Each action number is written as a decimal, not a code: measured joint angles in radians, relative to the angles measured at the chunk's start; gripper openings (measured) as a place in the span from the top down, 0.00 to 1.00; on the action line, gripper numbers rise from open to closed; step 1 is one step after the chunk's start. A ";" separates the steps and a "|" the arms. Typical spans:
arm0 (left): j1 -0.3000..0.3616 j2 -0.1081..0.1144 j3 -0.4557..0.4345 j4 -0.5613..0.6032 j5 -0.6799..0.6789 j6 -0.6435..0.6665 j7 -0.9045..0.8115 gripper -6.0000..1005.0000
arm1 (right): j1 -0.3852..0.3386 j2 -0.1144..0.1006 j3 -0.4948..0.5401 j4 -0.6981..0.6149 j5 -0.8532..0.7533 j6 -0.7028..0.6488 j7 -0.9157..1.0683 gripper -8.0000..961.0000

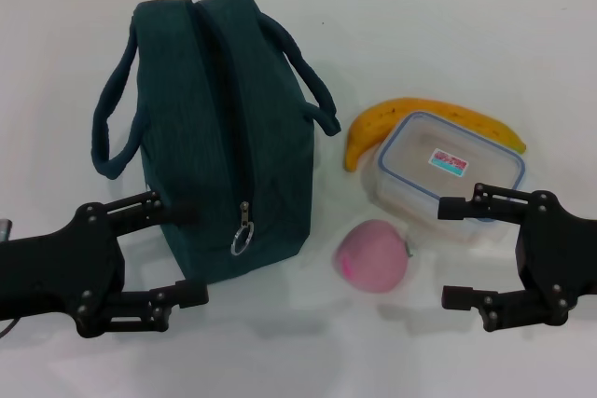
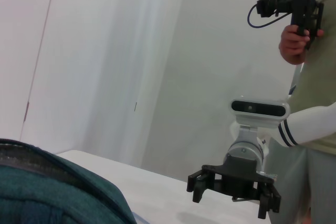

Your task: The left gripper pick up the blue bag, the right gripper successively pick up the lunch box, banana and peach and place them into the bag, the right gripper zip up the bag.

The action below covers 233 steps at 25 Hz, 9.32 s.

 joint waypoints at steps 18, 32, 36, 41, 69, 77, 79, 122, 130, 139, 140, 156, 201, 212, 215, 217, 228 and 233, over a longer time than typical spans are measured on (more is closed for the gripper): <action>0.000 -0.002 -0.133 0.006 -0.051 0.034 -0.012 0.13 | 0.006 0.000 0.000 0.002 0.000 0.001 -0.007 0.10; -0.132 0.043 -0.368 0.122 -0.005 -0.187 -0.516 0.13 | 0.006 -0.002 0.011 0.011 0.002 0.018 -0.010 0.10; -0.158 0.056 -0.362 0.242 0.055 -0.195 -0.701 0.13 | 0.001 -0.005 0.018 0.010 0.014 0.025 -0.013 0.10; -0.169 0.053 -0.363 0.480 0.192 -0.204 -1.024 0.14 | -0.002 -0.005 0.025 0.008 0.026 0.035 -0.021 0.09; -0.325 -0.004 -0.180 0.493 0.490 -0.219 -1.378 0.14 | 0.000 -0.006 0.026 0.011 0.028 0.074 -0.056 0.10; -0.329 -0.016 -0.168 0.492 0.561 -0.247 -1.405 0.14 | -0.005 -0.006 0.028 0.014 0.039 0.077 -0.064 0.10; -0.329 -0.019 -0.171 0.483 0.562 -0.253 -1.429 0.15 | -0.006 -0.006 0.037 0.020 0.039 0.078 -0.064 0.10; -0.327 -0.038 -0.179 0.433 0.455 -0.281 -1.419 0.96 | -0.067 -0.030 0.390 0.390 0.018 0.298 0.475 0.12; -0.320 -0.037 -0.177 0.433 0.438 -0.284 -1.422 0.96 | -0.070 -0.031 0.368 0.409 0.015 0.368 0.580 0.12; -0.332 -0.033 -0.167 0.433 0.448 -0.278 -1.439 0.96 | -0.058 -0.031 0.345 0.412 0.014 0.354 0.650 0.12; -0.332 -0.033 -0.167 0.433 0.448 -0.278 -1.439 0.96 | -0.058 -0.031 0.345 0.412 0.014 0.354 0.650 0.12; -0.332 -0.034 -0.156 0.433 0.448 -0.275 -1.453 0.96 | -0.020 -0.021 0.340 0.461 0.014 0.369 0.757 0.13; -0.338 -0.031 -0.156 0.428 0.441 -0.275 -1.445 0.96 | -0.057 -0.015 0.350 0.457 0.064 0.288 0.813 0.49; -0.342 -0.031 -0.156 0.426 0.441 -0.278 -1.445 0.96 | -0.056 -0.015 0.350 0.453 0.079 0.280 0.807 0.50; -0.343 -0.031 -0.156 0.427 0.441 -0.278 -1.445 0.96 | -0.048 -0.014 0.350 0.452 0.081 0.282 0.803 0.50; -0.344 -0.031 -0.156 0.428 0.441 -0.278 -1.445 0.96 | -0.041 -0.013 0.350 0.451 0.081 0.290 0.799 0.50; -0.344 -0.032 -0.156 0.432 0.439 -0.278 -1.447 0.96 | -0.021 -0.011 0.349 0.455 0.081 0.360 0.796 0.51; -0.346 -0.032 -0.156 0.433 0.439 -0.278 -1.449 0.96 | -0.018 -0.010 0.350 0.459 0.081 0.384 0.796 0.51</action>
